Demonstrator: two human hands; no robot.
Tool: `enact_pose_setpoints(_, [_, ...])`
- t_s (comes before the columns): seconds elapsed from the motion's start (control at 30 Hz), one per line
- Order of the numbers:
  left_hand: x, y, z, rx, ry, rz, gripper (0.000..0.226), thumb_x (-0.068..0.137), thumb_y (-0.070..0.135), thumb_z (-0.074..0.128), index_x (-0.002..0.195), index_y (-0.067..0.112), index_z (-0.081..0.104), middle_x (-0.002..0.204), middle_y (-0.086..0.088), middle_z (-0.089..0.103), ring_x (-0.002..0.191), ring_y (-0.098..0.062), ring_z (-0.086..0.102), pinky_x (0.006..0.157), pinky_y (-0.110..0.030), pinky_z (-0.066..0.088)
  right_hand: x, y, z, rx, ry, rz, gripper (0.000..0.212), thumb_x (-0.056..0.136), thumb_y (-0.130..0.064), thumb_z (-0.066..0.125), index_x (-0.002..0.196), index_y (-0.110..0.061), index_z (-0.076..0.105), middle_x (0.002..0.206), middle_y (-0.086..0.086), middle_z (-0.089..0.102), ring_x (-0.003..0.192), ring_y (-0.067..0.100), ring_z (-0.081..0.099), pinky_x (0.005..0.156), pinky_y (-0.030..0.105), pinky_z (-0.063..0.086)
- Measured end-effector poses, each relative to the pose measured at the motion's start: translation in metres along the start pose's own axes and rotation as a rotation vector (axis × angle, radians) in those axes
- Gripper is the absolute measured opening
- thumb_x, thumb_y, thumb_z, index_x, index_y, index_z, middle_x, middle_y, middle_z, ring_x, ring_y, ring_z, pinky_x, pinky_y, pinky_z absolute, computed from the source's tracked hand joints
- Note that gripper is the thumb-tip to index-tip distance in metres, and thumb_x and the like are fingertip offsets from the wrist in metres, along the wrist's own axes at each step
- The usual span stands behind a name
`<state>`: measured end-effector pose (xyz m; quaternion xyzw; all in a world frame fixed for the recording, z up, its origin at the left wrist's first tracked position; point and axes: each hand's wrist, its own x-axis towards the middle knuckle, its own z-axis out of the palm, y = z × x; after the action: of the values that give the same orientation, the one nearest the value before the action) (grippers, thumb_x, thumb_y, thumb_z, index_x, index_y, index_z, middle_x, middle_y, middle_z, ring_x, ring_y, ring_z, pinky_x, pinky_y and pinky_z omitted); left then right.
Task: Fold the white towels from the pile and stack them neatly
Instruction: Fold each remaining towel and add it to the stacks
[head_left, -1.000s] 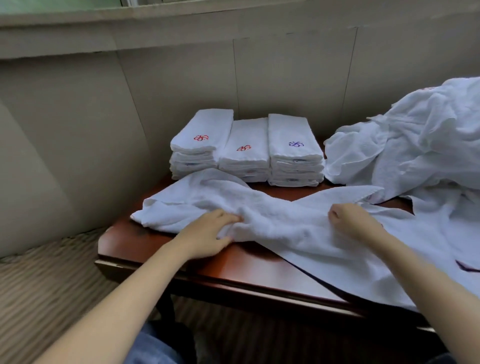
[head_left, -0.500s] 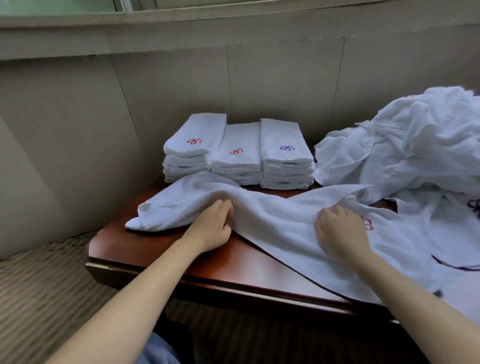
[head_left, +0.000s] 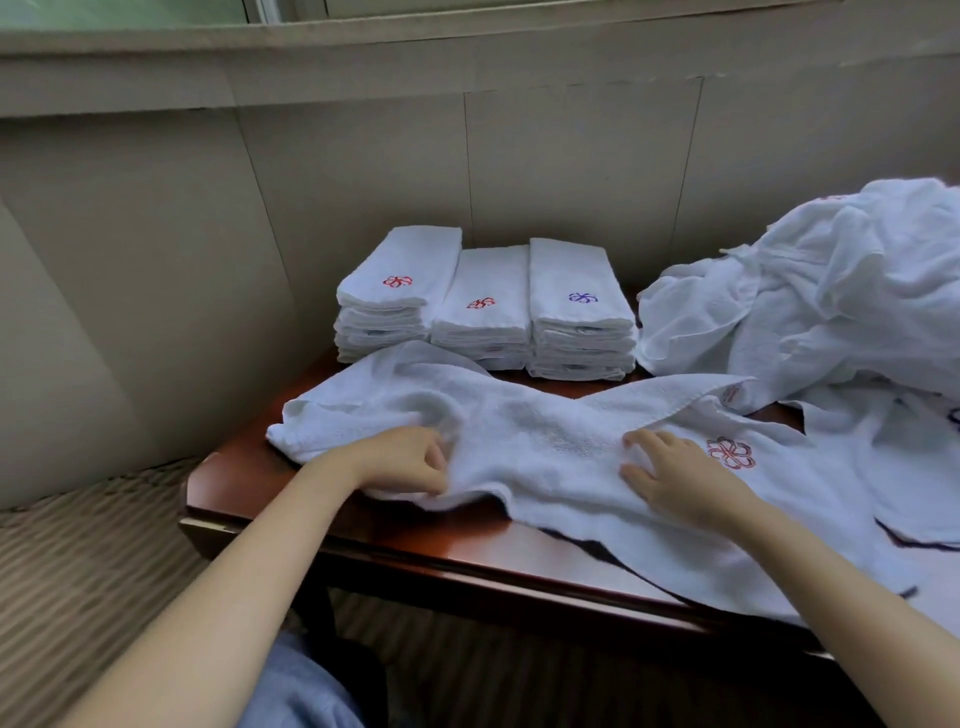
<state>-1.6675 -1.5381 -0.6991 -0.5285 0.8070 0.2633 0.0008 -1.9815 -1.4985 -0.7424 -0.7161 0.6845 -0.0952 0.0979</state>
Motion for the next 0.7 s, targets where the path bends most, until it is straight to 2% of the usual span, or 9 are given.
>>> enact_pose_setpoints(0.07, [-0.015,0.003,-0.008,-0.129,-0.11,-0.025,0.026,0.067,0.021,0.056,0.045,0.018,0.041,0.054,0.004,0.042,0.047,-0.008,0.033,0.052,-0.017,0.032,0.001,0.006,-0.004,0.04,-0.045,-0.026,0.046,0.096,-0.04,0.046,0.139,-0.026,0.038,0.144,0.003,0.04,0.129,0.024,0.041,0.104,0.036,0.034])
enact_pose_setpoints(0.13, [-0.021,0.0,-0.012,-0.182,-0.15,-0.059,0.028,0.078,0.027,0.059,0.052,0.023,0.054,0.05,0.008,0.052,0.046,-0.004,0.047,0.054,-0.013,0.041,0.002,0.012,-0.007,0.064,-0.086,-0.042,0.045,0.095,-0.04,0.049,0.138,-0.027,0.04,0.144,0.001,0.041,0.128,0.022,0.042,0.106,0.035,0.034])
enact_pose_setpoints(0.23, [-0.011,-0.012,-0.004,-0.038,0.101,-0.089,0.013,0.092,0.037,0.054,0.095,0.027,0.061,0.07,0.008,0.064,0.06,-0.008,0.062,0.064,-0.022,0.048,0.005,0.017,-0.011,0.099,-0.057,-0.067,0.037,0.096,-0.037,0.049,0.132,-0.029,0.048,0.141,-0.001,0.046,0.127,0.019,0.045,0.106,0.035,0.034])
enact_pose_setpoints(0.3, [-0.002,-0.02,0.002,0.084,0.298,-0.091,0.025,0.094,0.037,0.051,0.118,0.03,0.052,0.101,0.005,0.059,0.091,-0.014,0.061,0.082,-0.031,0.048,0.007,0.022,-0.014,0.099,0.014,-0.044,0.034,0.096,-0.036,0.048,0.128,-0.026,0.053,0.137,0.001,0.05,0.126,0.019,0.046,0.104,0.033,0.035])
enact_pose_setpoints(0.33, [0.002,-0.024,0.004,0.119,0.326,-0.098,0.033,0.095,0.038,0.049,0.127,0.03,0.047,0.116,0.003,0.052,0.106,-0.018,0.056,0.091,-0.034,0.046,0.008,0.025,-0.016,0.07,0.035,-0.01,0.035,0.097,-0.038,0.046,0.128,-0.025,0.054,0.136,0.003,0.05,0.126,0.021,0.045,0.104,0.035,0.035])
enact_pose_setpoints(0.4, [0.007,-0.029,0.006,0.209,0.317,-0.141,0.044,0.097,0.043,0.043,0.138,0.03,0.038,0.13,-0.002,0.043,0.118,-0.025,0.046,0.096,-0.037,0.041,0.006,0.034,-0.02,-0.004,0.027,0.078,0.037,0.098,-0.042,0.041,0.127,-0.025,0.054,0.137,0.004,0.047,0.126,0.024,0.043,0.103,0.037,0.035])
enact_pose_setpoints(0.5, [0.012,-0.031,0.005,0.34,0.329,-0.293,0.043,0.099,0.048,0.028,0.137,0.033,0.038,0.129,-0.003,0.049,0.111,-0.03,0.05,0.084,-0.04,0.043,0.003,0.035,-0.032,-0.094,-0.004,0.143,0.039,0.1,-0.044,0.034,0.123,-0.02,0.054,0.139,0.004,0.044,0.124,0.028,0.044,0.101,0.038,0.037])
enact_pose_setpoints(0.6, [0.014,-0.024,-0.008,0.563,0.256,-0.509,0.034,0.099,0.032,0.028,0.122,0.025,0.052,0.113,-0.002,0.058,0.1,-0.025,0.053,0.074,-0.035,0.038,-0.001,0.022,-0.05,-0.287,-0.186,0.173,0.034,0.101,-0.028,0.033,0.126,-0.014,0.052,0.133,0.007,0.049,0.115,0.027,0.051,0.093,0.038,0.043])
enact_pose_setpoints(0.7, [0.017,-0.018,-0.011,0.681,0.183,-0.697,0.027,0.092,0.018,0.04,0.111,0.023,0.06,0.113,0.001,0.058,0.101,-0.02,0.053,0.072,-0.03,0.036,-0.012,0.015,-0.059,-0.435,-0.303,0.251,0.022,0.091,-0.009,0.036,0.086,-0.015,0.056,0.099,0.004,0.055,0.073,0.021,0.056,0.063,0.029,0.043])
